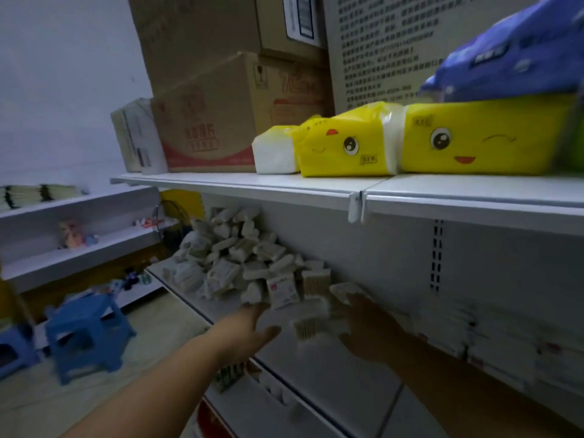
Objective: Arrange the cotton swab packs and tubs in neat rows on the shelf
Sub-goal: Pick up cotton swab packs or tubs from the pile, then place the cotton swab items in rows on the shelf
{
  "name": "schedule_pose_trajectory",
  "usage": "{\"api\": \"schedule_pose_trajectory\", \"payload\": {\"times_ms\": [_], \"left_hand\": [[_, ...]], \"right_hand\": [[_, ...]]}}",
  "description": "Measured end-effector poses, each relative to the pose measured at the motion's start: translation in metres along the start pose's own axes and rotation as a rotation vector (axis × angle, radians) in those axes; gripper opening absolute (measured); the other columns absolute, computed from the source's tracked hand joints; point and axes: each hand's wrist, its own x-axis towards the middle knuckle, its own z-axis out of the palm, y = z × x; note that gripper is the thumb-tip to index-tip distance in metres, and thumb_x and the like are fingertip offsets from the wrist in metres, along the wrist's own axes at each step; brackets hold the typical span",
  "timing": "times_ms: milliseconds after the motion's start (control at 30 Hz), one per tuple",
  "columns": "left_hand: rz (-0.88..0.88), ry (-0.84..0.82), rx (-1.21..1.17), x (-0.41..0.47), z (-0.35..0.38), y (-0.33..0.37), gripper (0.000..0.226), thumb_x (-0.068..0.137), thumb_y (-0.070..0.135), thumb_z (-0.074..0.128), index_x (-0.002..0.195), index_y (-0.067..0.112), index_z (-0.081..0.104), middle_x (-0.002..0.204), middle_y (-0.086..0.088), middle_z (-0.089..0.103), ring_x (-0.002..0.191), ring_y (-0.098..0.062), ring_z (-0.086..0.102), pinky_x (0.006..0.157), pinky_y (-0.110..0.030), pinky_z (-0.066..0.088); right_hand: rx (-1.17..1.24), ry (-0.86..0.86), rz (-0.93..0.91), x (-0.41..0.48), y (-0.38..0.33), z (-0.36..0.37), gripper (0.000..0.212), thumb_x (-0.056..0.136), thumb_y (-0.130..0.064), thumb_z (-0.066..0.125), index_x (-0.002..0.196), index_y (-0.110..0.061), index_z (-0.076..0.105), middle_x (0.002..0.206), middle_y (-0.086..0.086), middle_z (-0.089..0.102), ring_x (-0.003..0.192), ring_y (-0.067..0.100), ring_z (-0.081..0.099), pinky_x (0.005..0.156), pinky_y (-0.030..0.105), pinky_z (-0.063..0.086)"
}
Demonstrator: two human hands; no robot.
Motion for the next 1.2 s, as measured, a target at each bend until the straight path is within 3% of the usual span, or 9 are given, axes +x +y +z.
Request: {"api": "schedule_pose_trajectory", "payload": {"times_ms": [267, 433, 567, 633, 700, 800, 933, 1100, 1200], "left_hand": [[0.103, -0.172, -0.228, 0.085, 0.028, 0.0, 0.08, 0.079, 0.06, 0.061, 0.145, 0.034, 0.025, 0.143, 0.006, 0.039, 0.128, -0.014, 0.043, 0.108, -0.026, 0.034], [0.224, -0.276, -0.296, 0.12, 0.041, -0.001, 0.105, 0.06, 0.069, 0.07, 0.146, 0.032, 0.022, 0.154, 0.005, 0.014, 0.142, -0.019, 0.02, 0.115, -0.036, 0.027], [0.394, -0.261, -0.065, 0.13, 0.06, 0.0, 0.109, 0.062, 0.069, 0.071, 0.147, 0.035, 0.012, 0.151, 0.001, 0.016, 0.141, -0.025, 0.014, 0.112, -0.047, 0.024], [0.429, -0.196, -0.079, 0.132, 0.066, -0.002, 0.105, 0.062, 0.065, 0.073, 0.146, 0.038, 0.016, 0.145, 0.002, 0.022, 0.137, -0.025, 0.019, 0.108, -0.045, 0.026], [0.451, -0.139, -0.106, 0.137, 0.075, -0.005, 0.1, 0.061, 0.064, 0.073, 0.143, 0.04, 0.02, 0.14, 0.003, 0.025, 0.134, -0.024, 0.023, 0.106, -0.043, 0.027], [0.485, -0.04, -0.122, 0.14, 0.085, -0.012, 0.097, 0.062, 0.066, 0.07, 0.142, 0.042, 0.02, 0.139, 0.004, 0.025, 0.132, -0.022, 0.025, 0.105, -0.037, 0.028], [0.513, 0.066, -0.186, 0.143, 0.095, -0.017, 0.088, 0.066, 0.071, 0.062, 0.141, 0.044, 0.025, 0.136, 0.005, 0.033, 0.128, -0.019, 0.033, 0.101, -0.031, 0.031], [0.473, 0.068, -1.09, 0.139, 0.086, -0.014, 0.027, 0.075, 0.05, 0.068, 0.099, 0.037, 0.064, 0.098, 0.022, 0.066, 0.099, -0.006, 0.06, 0.083, -0.022, 0.043], [0.109, -0.354, -1.72, 0.129, 0.068, -0.002, 0.019, 0.094, 0.02, 0.052, 0.111, 0.018, 0.061, 0.105, -0.002, 0.064, 0.1, -0.022, 0.058, 0.08, -0.035, 0.05]], "right_hand": [[0.114, 0.273, 0.464, 0.04, 0.016, 0.025, 0.051, 0.089, -0.043, 0.051, 0.128, -0.01, 0.045, 0.125, 0.013, 0.048, 0.116, 0.031, 0.047, 0.09, 0.035, 0.044], [0.053, 0.259, 0.551, 0.064, 0.011, 0.03, 0.042, 0.094, -0.033, 0.037, 0.124, -0.011, 0.057, 0.104, 0.02, 0.062, 0.092, 0.039, 0.057, 0.075, 0.04, 0.052], [0.26, 0.099, 0.697, 0.082, 0.016, 0.039, 0.056, 0.047, -0.031, 0.09, 0.097, -0.014, 0.073, 0.062, 0.012, 0.066, 0.044, 0.031, 0.059, 0.038, 0.03, 0.046], [0.311, 0.081, 0.792, 0.083, 0.006, 0.034, 0.04, 0.072, -0.025, 0.075, 0.11, -0.014, 0.066, 0.082, 0.017, 0.069, 0.065, 0.039, 0.065, 0.059, 0.036, 0.053], [0.559, 0.351, 0.716, 0.08, 0.003, 0.04, 0.032, 0.086, -0.012, 0.058, 0.117, -0.006, 0.06, 0.106, 0.022, 0.065, 0.09, 0.044, 0.063, 0.079, 0.04, 0.053], [0.883, 0.581, 1.094, 0.078, 0.0, 0.043, 0.047, 0.081, -0.019, 0.071, 0.122, 0.0, 0.055, 0.122, 0.014, 0.06, 0.104, 0.029, 0.06, 0.076, 0.029, 0.05], [0.886, 0.746, 1.138, 0.072, -0.012, 0.047, 0.044, 0.073, -0.012, 0.077, 0.114, -0.002, 0.063, 0.113, 0.012, 0.067, 0.096, 0.025, 0.065, 0.075, 0.031, 0.051], [1.027, 0.845, 1.07, 0.048, -0.034, 0.021, 0.032, 0.082, 0.0, 0.064, 0.113, -0.004, 0.06, 0.107, 0.013, 0.064, 0.085, 0.022, 0.063, 0.068, 0.031, 0.053], [1.017, 0.926, 1.037, 0.022, -0.041, 0.003, 0.033, 0.081, 0.002, 0.064, 0.112, -0.008, 0.06, 0.108, 0.013, 0.064, 0.09, 0.027, 0.063, 0.064, 0.03, 0.052]]}}
